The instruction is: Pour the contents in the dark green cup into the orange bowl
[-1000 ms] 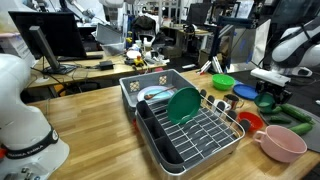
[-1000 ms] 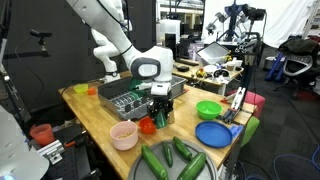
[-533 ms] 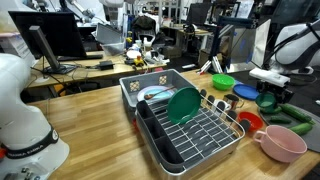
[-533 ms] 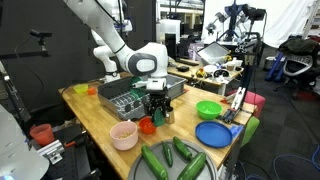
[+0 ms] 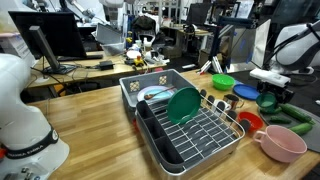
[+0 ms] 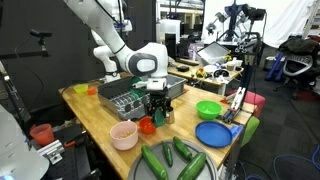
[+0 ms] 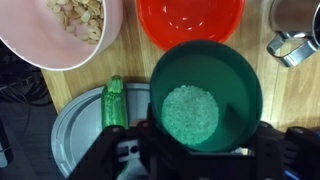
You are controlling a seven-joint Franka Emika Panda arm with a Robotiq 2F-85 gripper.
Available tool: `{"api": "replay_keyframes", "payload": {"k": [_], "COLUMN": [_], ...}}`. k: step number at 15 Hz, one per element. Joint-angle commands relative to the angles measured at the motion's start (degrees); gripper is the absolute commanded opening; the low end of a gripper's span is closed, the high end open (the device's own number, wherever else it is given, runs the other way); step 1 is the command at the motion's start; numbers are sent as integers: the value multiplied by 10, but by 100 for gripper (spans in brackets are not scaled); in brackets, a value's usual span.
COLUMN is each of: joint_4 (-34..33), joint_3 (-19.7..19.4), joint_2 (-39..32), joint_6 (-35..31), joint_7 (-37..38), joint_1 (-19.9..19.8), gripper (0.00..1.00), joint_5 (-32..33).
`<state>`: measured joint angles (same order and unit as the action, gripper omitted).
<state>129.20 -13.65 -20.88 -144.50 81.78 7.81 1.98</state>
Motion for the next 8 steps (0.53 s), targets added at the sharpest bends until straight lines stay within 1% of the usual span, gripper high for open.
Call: {"api": "replay_keyframes", "payload": {"k": [1,4,8], "joint_4": [2,8,10], "joint_3": [-4,-3,5], "joint_2": [6,11,9], "joint_6": [5,8,23], "joint_7": [46,85,125], "joint_1": [10,23,41], "gripper": [45,45,45], "joint_5": [57,110,157]}}
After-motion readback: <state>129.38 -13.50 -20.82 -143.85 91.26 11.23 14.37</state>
